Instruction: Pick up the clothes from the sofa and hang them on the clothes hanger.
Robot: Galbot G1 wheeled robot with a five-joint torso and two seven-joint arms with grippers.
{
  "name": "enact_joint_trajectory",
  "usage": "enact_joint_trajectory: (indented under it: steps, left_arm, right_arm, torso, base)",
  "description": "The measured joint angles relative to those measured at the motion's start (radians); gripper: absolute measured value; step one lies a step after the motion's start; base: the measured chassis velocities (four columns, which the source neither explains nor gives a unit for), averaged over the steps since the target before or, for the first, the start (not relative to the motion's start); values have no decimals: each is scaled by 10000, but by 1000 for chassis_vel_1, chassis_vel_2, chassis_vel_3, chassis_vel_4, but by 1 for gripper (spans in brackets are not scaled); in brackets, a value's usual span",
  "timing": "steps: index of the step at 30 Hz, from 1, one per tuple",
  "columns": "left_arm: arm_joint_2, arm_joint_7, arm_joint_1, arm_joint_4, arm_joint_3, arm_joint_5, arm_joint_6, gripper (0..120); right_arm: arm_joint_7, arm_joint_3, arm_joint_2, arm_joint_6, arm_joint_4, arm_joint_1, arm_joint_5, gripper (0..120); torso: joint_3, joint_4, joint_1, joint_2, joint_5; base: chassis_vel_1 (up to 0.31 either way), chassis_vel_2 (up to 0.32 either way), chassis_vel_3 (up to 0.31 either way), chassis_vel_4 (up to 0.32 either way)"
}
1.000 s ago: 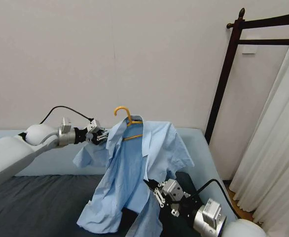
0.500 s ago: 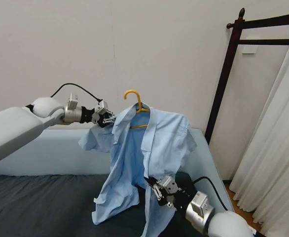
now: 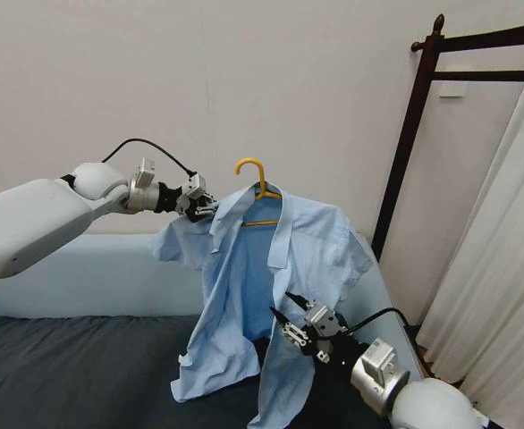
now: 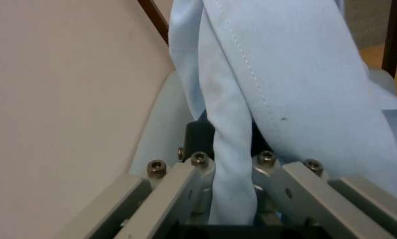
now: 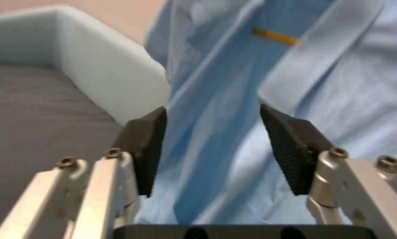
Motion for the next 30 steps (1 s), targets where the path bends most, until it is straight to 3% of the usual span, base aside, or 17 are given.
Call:
enact_joint_trajectory:
  steps: [1, 2, 6, 8, 10, 11, 14, 16, 24, 30]
  left_arm:
    - [0, 0, 0, 0, 0, 0, 0, 1]
    - [-37, -28, 51, 21, -50, -1, 0, 1]
    - [-48, 36, 112, -23, -119, -193, -5, 1]
    - [-220, 210, 173, -30, -198, -277, -48, 1]
    - [-503, 385, 399, -3, -353, -170, -162, 1]
    - [-503, 385, 399, -3, -353, -170, -162, 1]
    - [-715, 501, 933, -35, -682, 314, -364, 1]
    - [-671, 528, 1157, -190, -822, 494, -413, 1]
    - [-640, 577, 1618, -585, -1122, 760, -452, 1]
    - [-667, 614, 1831, -868, -1267, 941, -488, 1]
  right_arm:
    - [0, 0, 0, 0, 0, 0, 0, 54]
    - [-264, 479, -278, 119, 339, -184, 336, 65]
    - [-680, 1400, -706, 413, 464, 38, 1360, 79]
    - [-754, 2213, -1301, 513, 182, 429, 2326, 86]
    - [-713, 2762, -2183, 574, -260, 873, 3312, 96]
    - [-713, 2762, -2183, 574, -260, 873, 3312, 96]
    - [-1093, 2987, -3571, 752, -1235, 1451, 4058, 100]
    - [-1563, 2828, -4023, 767, -1676, 1730, 4006, 100]
    - [-3368, 2346, -4877, 102, -2377, 2388, 4597, 100]
    - [-4378, 1718, -4888, -476, -2924, 3351, 5204, 100]
  torso:
    - [0, 0, 0, 0, 0]
    - [-1, -3, -1, 1, 2]
    - [-1, -4, -1, 1, 2]
    - [-2, 8, -1, 1, 3]
    - [0, -3, 0, 0, 3]
    - [0, -3, 0, 0, 3]
    - [0, -8, 0, 0, 5]
    - [0, -4, 0, 0, 4]
    - [-1, 0, 0, 1, 2]
    - [0, -4, 0, 1, 2]
  base:
    - [0, 0, 0, 0]
    - [0, 0, 0, 0]
    - [0, 0, 0, 0]
    - [0, 0, 0, 0]
    - [0, 0, 0, 0]
    - [0, 0, 0, 0]
    - [0, 0, 0, 0]
    - [0, 0, 0, 0]
    - [0, 0, 0, 0]
    - [0, 0, 0, 0]
